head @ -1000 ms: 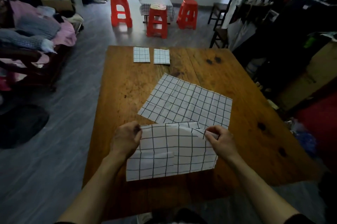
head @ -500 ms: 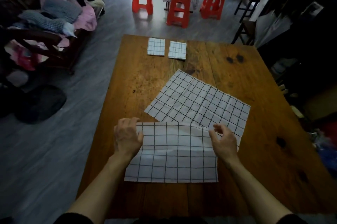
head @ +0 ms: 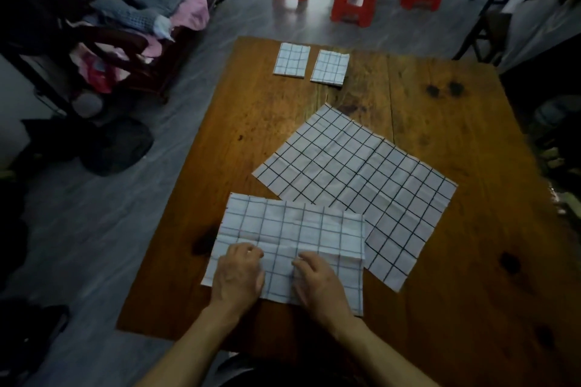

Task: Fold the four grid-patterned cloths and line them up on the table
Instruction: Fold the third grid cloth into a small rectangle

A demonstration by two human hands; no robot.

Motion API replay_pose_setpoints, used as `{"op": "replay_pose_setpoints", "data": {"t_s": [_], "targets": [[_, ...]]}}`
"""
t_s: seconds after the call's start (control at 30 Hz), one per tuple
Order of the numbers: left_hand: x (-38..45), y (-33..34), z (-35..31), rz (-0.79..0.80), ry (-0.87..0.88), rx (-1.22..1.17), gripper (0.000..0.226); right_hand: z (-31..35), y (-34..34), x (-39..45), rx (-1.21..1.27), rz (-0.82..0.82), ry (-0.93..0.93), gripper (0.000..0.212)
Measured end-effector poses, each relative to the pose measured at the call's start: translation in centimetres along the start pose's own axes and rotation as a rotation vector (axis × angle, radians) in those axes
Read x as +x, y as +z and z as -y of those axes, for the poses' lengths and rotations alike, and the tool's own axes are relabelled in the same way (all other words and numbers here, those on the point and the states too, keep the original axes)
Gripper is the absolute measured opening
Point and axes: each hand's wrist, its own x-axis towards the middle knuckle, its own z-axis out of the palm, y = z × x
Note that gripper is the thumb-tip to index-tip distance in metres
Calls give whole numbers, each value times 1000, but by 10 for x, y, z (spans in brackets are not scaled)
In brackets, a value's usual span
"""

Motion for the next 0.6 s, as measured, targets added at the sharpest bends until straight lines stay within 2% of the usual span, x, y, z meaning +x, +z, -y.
{"op": "replay_pose_setpoints", "data": {"t_s": [0.1, 0.23, 0.37, 0.6], "targets": [[-9, 10, -5, 16, 91, -1, 41, 8, 15, -1, -40, -3, -36, 45], [-13, 20, 8, 35, 136, 4, 49, 15, 30, -5, -163, 4, 19, 63], [-18, 25, 31, 55, 200, 5, 49, 10, 34, -15, -186, -52, 17, 58], [-34, 20, 83, 4, 199, -57, 46, -12, 19, -43, -179, -53, 182, 57]]}}
